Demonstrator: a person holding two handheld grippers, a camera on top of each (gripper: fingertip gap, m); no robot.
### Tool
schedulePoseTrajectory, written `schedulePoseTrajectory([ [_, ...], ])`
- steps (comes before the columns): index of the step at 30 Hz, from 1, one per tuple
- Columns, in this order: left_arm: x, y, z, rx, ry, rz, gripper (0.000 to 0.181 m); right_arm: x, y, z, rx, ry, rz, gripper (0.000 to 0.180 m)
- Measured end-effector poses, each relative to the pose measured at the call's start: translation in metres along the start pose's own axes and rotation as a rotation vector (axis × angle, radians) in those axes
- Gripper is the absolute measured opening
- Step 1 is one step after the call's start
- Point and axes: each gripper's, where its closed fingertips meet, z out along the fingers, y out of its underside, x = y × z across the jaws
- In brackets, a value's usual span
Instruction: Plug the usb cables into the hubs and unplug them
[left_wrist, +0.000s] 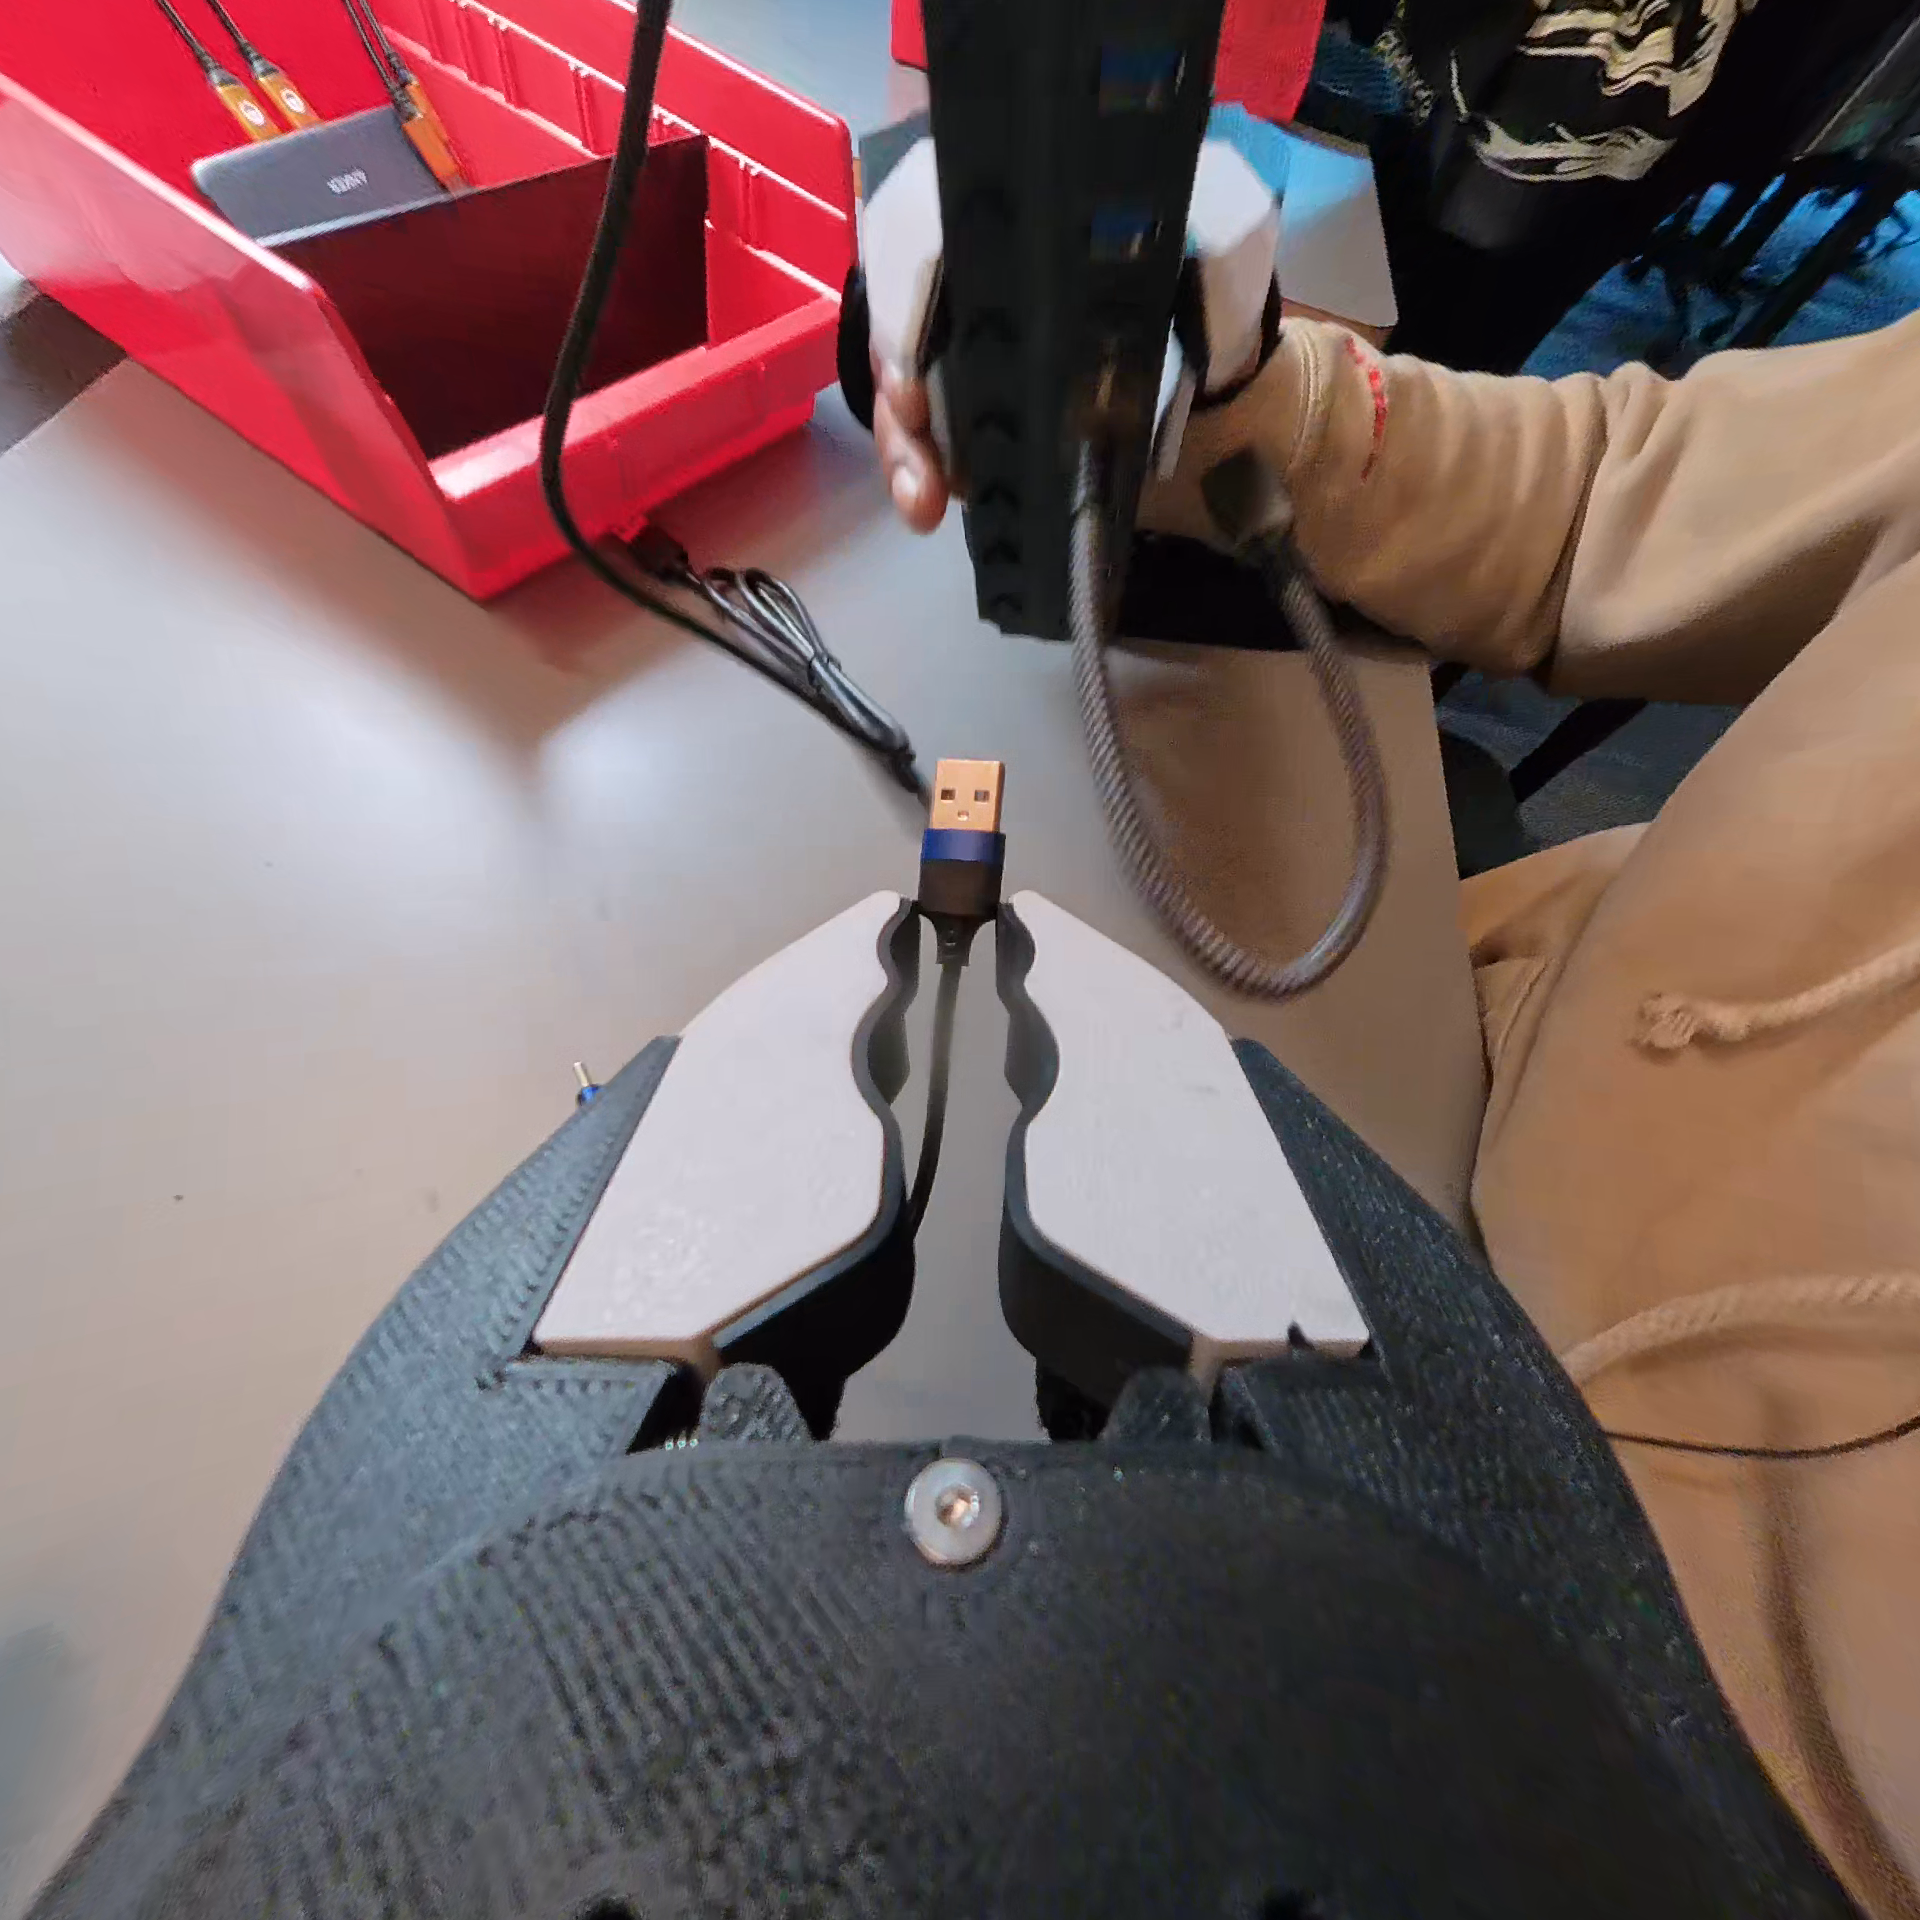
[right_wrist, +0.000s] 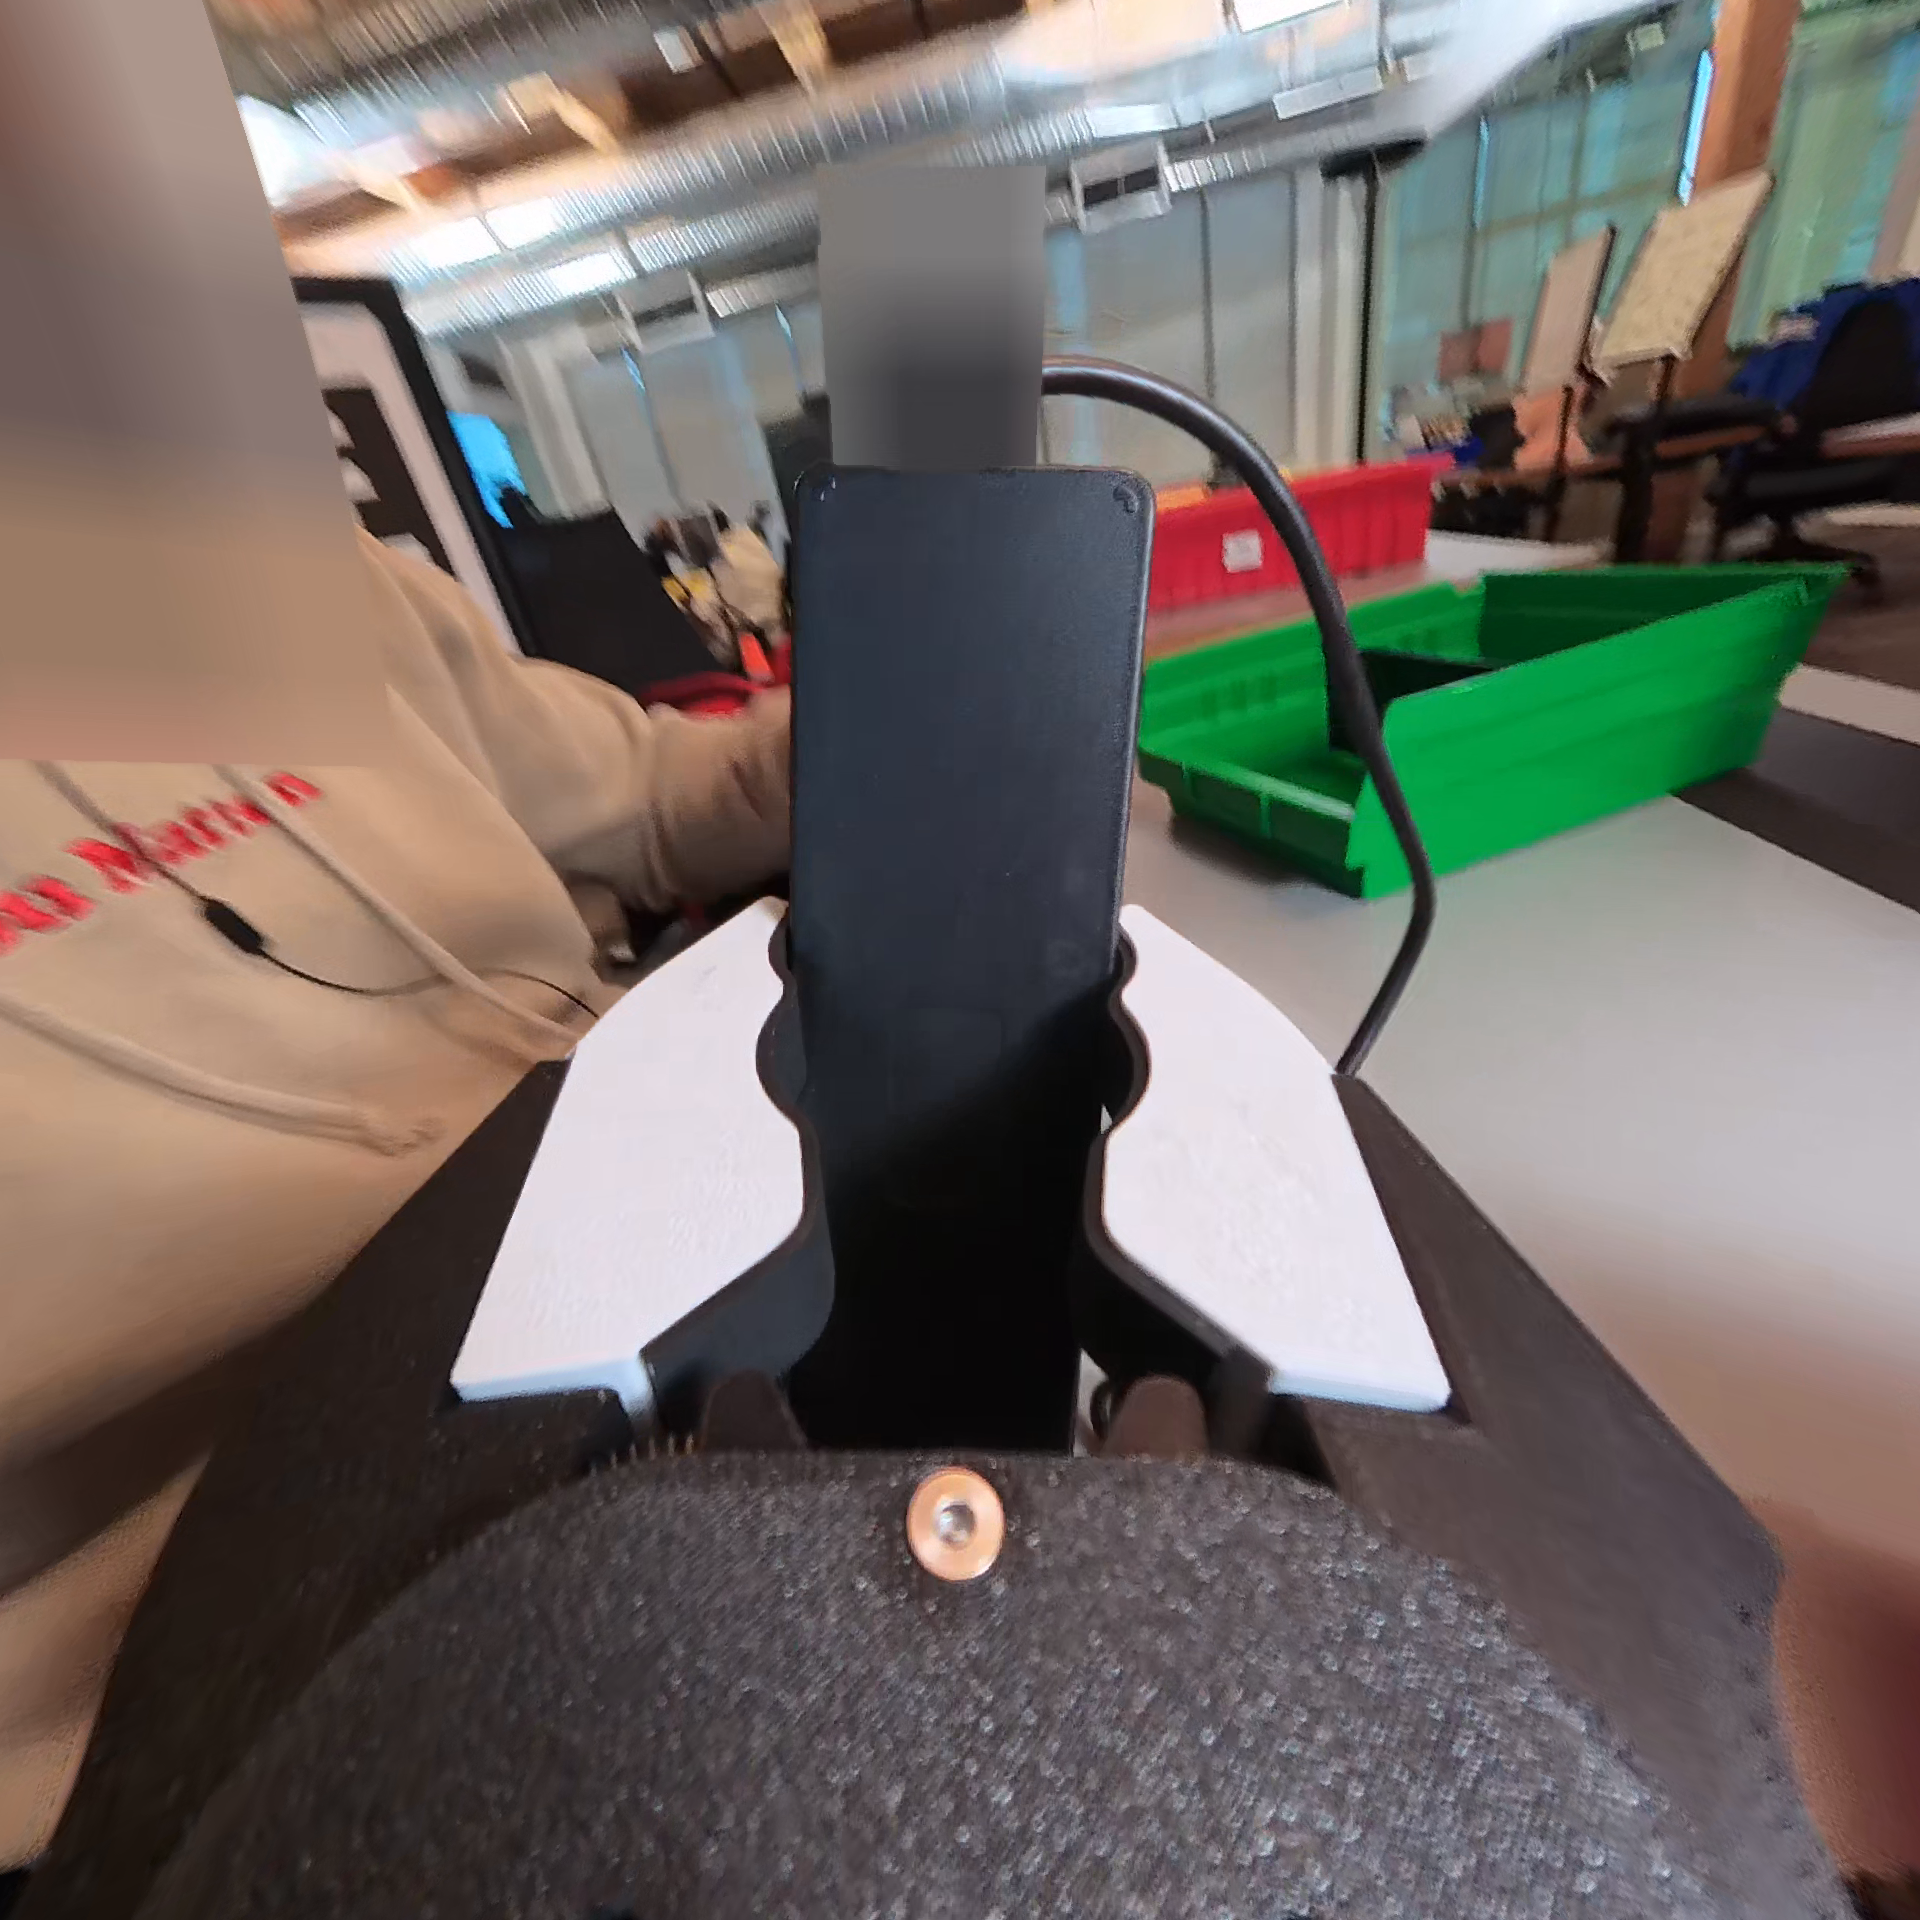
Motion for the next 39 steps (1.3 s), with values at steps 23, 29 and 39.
schedulePoseTrajectory([
  [23, 0.016, -0.049, 0.039, -0.176, 0.004, 0.065, 0.014, 0.002, 0.02, 0.016, -0.103, 0.014, 0.069, 0.054],
  [29, 0.019, -0.047, 0.04, -0.183, 0.02, 0.075, 0.014, 0.001, 0.02, 0.018, -0.098, -0.001, 0.099, 0.054],
  [39, 0.023, -0.055, 0.039, -0.098, 0.079, 0.049, 0.014, -0.004, 0.035, 0.026, -0.172, -0.028, 0.146, 0.053],
])
